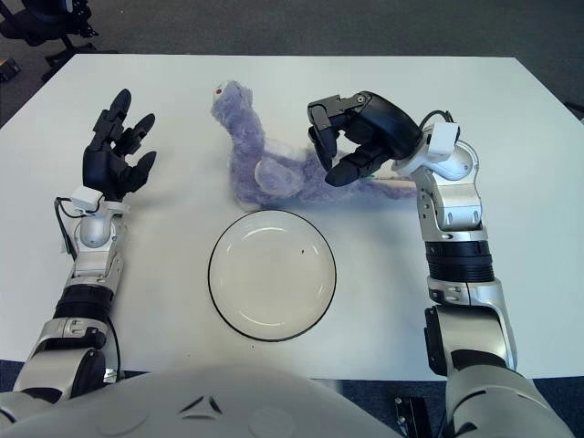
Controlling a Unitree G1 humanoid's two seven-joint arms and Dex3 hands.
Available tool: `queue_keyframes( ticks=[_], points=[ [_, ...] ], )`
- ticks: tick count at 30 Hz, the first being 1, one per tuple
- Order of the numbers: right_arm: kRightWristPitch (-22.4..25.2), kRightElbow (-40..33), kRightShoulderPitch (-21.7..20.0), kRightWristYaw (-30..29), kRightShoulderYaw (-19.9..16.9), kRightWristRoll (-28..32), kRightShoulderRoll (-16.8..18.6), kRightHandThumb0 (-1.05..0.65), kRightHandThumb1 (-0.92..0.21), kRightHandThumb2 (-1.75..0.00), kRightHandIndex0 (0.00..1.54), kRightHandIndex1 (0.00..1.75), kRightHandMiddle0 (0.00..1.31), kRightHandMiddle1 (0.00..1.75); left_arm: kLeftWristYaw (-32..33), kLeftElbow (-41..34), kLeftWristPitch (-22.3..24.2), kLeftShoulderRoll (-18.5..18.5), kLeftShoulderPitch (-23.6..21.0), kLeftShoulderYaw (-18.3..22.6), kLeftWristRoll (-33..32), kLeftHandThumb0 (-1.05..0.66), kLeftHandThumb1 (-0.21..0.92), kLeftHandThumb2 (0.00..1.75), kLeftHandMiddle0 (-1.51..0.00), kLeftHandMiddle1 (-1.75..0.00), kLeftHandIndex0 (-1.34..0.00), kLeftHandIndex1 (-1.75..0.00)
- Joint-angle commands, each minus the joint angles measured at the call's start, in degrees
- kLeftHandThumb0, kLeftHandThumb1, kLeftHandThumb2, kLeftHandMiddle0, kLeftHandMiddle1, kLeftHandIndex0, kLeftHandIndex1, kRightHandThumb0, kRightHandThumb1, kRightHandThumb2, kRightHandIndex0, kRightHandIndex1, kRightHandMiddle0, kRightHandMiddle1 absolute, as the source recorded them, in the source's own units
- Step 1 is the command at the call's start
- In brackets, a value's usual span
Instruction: Put the doll into the plate.
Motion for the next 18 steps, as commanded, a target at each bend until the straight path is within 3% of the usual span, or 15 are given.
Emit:
queue_keyframes(
  ticks=[1,8,11,15,18],
  points=[
    [1.2,-0.2,-0.6,-0.8,0.3,-2.2,-1.6,-0.28,-0.89,-0.01,1.03,1.75,0.81,1.75,-0.9,2.0,-0.6,-1.3,5.2,-1.6,2.0,-0.40,0.92,0.15,-0.69,-0.08,-0.45,-0.02],
    [1.5,1.5,-2.3,-1.1,0.9,-4.3,-1.8,-0.28,-0.89,-0.01,1.02,1.75,0.80,1.75,-2.3,-4.0,-0.8,-0.6,7.3,-3.1,3.2,-0.40,0.92,0.10,-0.65,-0.05,-0.47,-0.02],
    [1.4,2.1,-2.7,-1.2,1.1,-4.8,-1.8,-0.28,-0.90,-0.01,1.02,1.75,0.80,1.75,-3.3,-10.7,1.8,-0.6,9.4,-4.4,3.2,-0.47,0.90,0.05,-0.57,-0.02,-0.46,-0.02],
    [2.2,2.0,-3.0,-2.0,1.4,-6.1,-2.3,-0.28,-0.90,-0.01,1.01,1.75,0.80,1.75,-4.0,-18.9,6.8,-0.7,12.3,-5.7,3.0,-0.57,0.91,0.03,-0.50,-0.01,-0.45,-0.01],
    [0.9,4.6,-3.8,-2.0,1.6,-6.9,-1.8,-0.28,-0.90,-0.01,1.01,1.75,0.80,1.75,-3.8,-31.5,20.6,-1.3,15.7,-7.5,3.7,-0.63,0.92,0.04,-0.49,0.00,-0.44,-0.01]
  ],
)
